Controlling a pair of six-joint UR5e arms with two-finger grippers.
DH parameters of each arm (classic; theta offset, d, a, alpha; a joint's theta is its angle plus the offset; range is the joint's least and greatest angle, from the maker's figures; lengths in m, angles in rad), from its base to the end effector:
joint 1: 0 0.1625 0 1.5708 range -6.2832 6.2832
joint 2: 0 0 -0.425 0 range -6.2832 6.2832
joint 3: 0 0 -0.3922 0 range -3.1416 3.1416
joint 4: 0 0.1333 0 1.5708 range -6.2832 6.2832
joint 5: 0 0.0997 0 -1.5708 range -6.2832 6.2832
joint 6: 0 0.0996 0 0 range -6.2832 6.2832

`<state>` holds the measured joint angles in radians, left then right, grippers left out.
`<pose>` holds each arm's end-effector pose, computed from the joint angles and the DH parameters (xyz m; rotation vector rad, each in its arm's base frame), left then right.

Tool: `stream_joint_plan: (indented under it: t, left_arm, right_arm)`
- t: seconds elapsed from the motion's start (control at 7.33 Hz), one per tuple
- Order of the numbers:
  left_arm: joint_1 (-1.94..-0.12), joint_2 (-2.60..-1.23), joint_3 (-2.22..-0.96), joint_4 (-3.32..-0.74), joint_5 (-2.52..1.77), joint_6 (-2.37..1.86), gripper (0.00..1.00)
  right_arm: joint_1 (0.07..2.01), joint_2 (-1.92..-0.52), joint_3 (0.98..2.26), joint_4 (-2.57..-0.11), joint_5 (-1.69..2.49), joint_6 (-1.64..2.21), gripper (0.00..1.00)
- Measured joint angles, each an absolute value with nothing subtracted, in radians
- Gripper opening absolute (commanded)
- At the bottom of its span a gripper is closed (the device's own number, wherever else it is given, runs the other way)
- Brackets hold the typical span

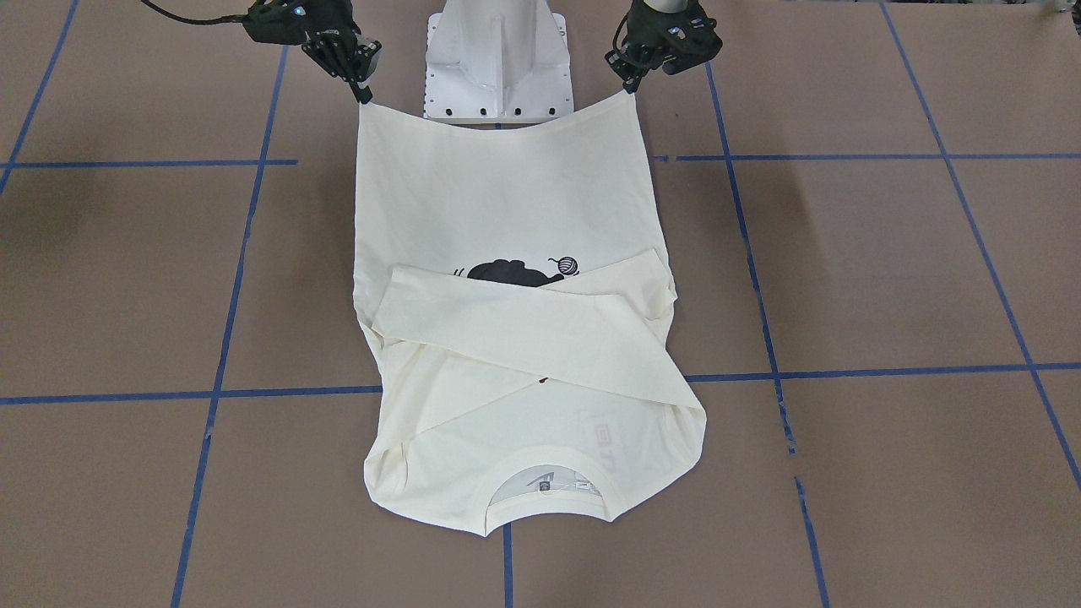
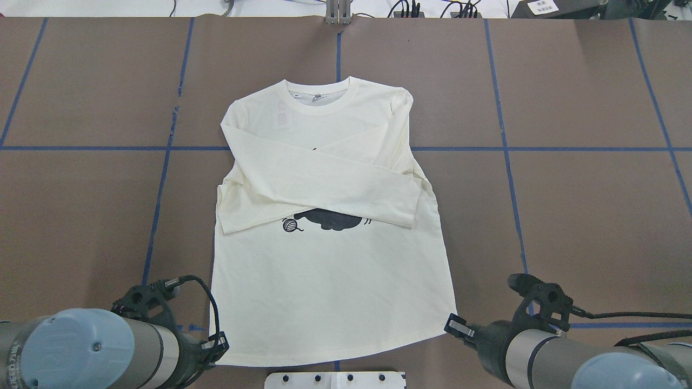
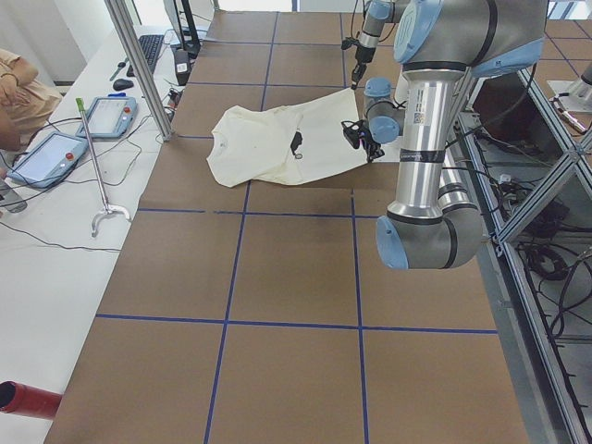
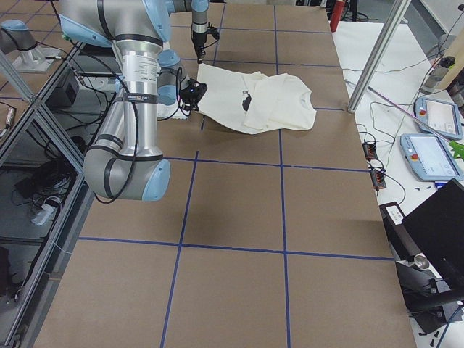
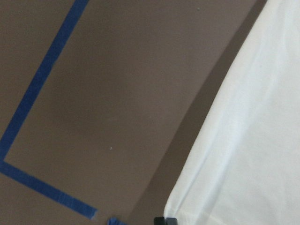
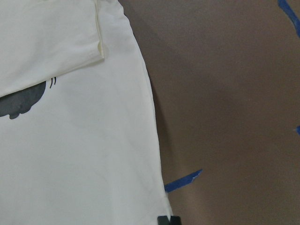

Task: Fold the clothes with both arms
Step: 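Lift the hem with both grippers and fold it up to the collar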

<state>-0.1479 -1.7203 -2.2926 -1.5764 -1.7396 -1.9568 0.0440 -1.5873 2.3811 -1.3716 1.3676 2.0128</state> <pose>0.4329 -0.1824 0.2688 -0.2627 0.8566 -0.4241 -0.3970 -0.1710 0.2776 -0.0133 -1.0203 0.5446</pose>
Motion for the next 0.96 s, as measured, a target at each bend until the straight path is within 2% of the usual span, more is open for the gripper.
stream_joint_plan:
  t: [0.14,0.41,0.68,0.96]
  left_arm:
    - [-0.208,-1.742,-2.284,-1.575,-1.738,-1.907,0.00]
    - [-0.392,-1.849,-2.190,-1.575,-1.742,-1.756,0.00]
    - [-0.567,-1.947,-2.032,-1.600,-1.746,-1.630,0.00]
    - [-0.691,-2.001,-1.829,-1.732,-1.746,-1.561,0.00]
  right_arm:
    - [0.094,-1.560,2.364,-1.371,1.376,1.985,0.00]
    - [0.278,-1.381,2.208,-1.373,1.453,1.840,0.00]
    - [0.499,-1.219,2.008,-1.374,1.618,1.701,0.00]
    - [0.633,-1.107,1.811,-1.367,1.671,1.594,0.00]
